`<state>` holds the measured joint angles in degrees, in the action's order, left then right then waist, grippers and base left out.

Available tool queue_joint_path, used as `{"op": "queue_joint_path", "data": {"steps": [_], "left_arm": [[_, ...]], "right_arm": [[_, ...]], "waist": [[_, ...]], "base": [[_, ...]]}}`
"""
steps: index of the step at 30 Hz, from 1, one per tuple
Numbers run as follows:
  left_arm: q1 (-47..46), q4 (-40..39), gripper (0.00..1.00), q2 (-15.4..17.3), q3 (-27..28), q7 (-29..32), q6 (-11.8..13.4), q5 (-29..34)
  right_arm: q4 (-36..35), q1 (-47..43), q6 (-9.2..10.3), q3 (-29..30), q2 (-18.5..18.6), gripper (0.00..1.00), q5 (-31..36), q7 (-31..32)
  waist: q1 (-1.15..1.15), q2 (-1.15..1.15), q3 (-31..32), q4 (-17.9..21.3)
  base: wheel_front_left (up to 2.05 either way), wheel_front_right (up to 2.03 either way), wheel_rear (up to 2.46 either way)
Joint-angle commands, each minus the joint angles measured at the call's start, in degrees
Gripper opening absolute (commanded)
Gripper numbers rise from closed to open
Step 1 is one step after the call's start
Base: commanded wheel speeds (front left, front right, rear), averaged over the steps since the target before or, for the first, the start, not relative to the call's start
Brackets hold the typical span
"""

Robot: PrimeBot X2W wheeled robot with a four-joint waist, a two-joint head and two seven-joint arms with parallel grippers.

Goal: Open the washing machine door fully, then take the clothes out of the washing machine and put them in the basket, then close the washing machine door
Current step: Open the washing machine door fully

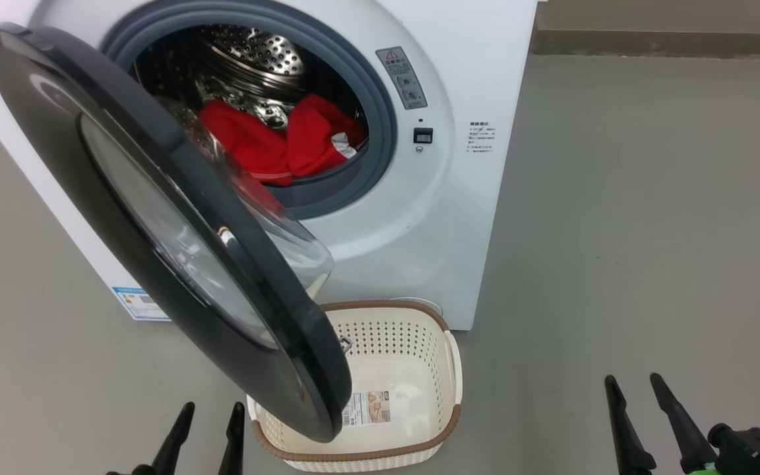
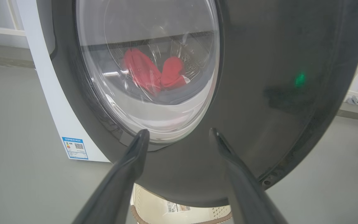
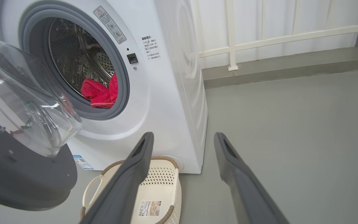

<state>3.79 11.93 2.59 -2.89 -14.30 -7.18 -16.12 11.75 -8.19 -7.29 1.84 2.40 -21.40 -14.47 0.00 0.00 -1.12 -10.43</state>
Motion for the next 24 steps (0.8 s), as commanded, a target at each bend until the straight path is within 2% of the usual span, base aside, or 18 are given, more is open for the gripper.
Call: {"op": "queue_joint_path", "data": {"steps": [1, 2, 3, 4, 13, 18, 24], "left_arm": [[-1.1, -1.3, 1.00, 0.3, 1.8, -0.7, -0.3, 0.0], [-1.0, -1.2, 1.00, 0.3, 1.6, -0.7, -0.3, 0.0], [-1.0, -1.2, 1.00, 0.3, 1.5, -0.7, -0.3, 0.0], [-1.0, -1.2, 1.00, 0.3, 1.4, -0.7, -0.3, -0.1], [-0.7, -1.6, 1.00, 0.3, 0.8, -0.7, -0.3, -0.4], [-0.7, -1.7, 1.00, 0.3, 0.6, -0.7, -0.3, -0.7], [-0.4, -1.9, 1.00, 0.3, 0.0, -0.7, -0.3, -1.0]], "right_arm": [[-2.1, 2.3, -0.20, -2.2, 0.6, 0.98, -0.8, -0.5], [-2.8, 3.0, -0.20, -2.9, 0.5, 0.37, -1.6, -0.5], [-3.1, 3.3, -0.20, -3.1, 0.5, 0.14, -2.0, -0.5], [-3.4, 3.6, -0.20, -3.4, 0.5, 0.00, -2.5, -0.5], [-5.5, 9.1, -0.20, -8.0, 0.6, 0.00, -8.7, -0.5], [-5.9, 14.6, -0.20, -13.5, 1.5, 0.00, -16.1, -0.5], [-4.7, 21.4, -0.20, -22.6, 4.3, 0.00, -26.3, -0.5]], "waist": [[0.00, 0.00, 0.1, -0.2], [0.00, 0.00, 0.3, -0.5], [0.00, 0.00, 0.4, -0.7], [0.00, 0.00, 0.5, -0.8], [0.00, 0.00, 0.7, -2.3], [0.00, 0.00, 0.4, -3.3], [0.00, 0.00, 0.4, -4.5]], "base": [[0.00, 0.00, 0.00], [0.00, 0.00, 0.00], [0.00, 0.00, 0.00], [0.00, 0.00, 0.00], [0.00, 0.00, 0.00], [0.00, 0.00, 0.00], [0.00, 0.00, 0.00]]}}
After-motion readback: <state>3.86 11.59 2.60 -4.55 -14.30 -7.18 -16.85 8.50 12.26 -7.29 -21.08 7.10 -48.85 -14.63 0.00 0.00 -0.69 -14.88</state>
